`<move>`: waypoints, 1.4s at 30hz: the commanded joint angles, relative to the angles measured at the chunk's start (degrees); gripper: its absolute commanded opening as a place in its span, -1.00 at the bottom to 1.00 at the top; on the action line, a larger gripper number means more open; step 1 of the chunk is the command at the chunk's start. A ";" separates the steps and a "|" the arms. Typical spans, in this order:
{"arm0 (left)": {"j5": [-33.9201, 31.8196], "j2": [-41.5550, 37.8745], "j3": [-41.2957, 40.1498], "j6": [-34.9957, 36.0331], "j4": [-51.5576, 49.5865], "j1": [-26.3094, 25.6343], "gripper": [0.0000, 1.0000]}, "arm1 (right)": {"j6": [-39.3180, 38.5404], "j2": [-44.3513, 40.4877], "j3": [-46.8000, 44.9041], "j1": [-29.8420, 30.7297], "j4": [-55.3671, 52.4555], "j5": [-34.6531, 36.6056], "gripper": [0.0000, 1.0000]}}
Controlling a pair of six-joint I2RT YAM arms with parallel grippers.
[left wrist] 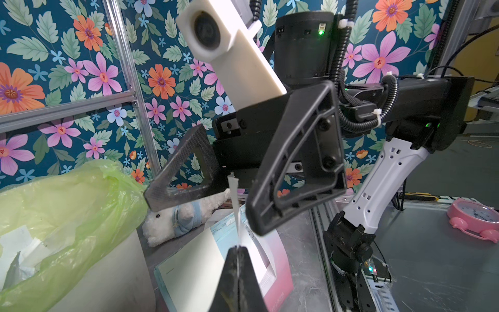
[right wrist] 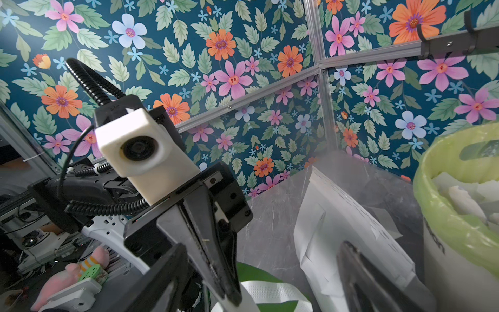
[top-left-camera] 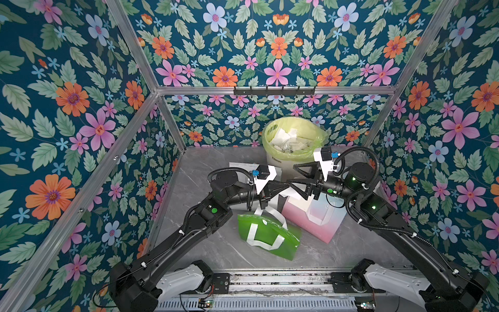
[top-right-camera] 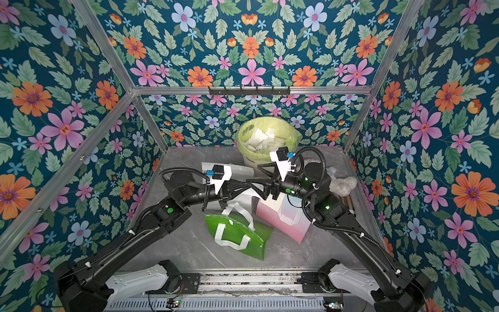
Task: Shred takeout receipts and throw away
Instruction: Shred the takeout receipt.
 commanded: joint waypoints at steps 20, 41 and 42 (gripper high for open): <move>-12.99 -0.89 -3.50 -3.32 11.90 -0.72 -1.00 | 13.02 3.62 -0.85 2.64 8.40 16.25 -1.00; -24.47 1.87 2.57 -8.82 17.86 0.14 -1.00 | 4.79 6.74 7.14 0.52 5.77 43.32 -1.00; -24.87 4.16 4.40 -9.78 17.72 0.97 -1.00 | 3.63 7.18 7.92 0.22 5.66 43.48 -1.00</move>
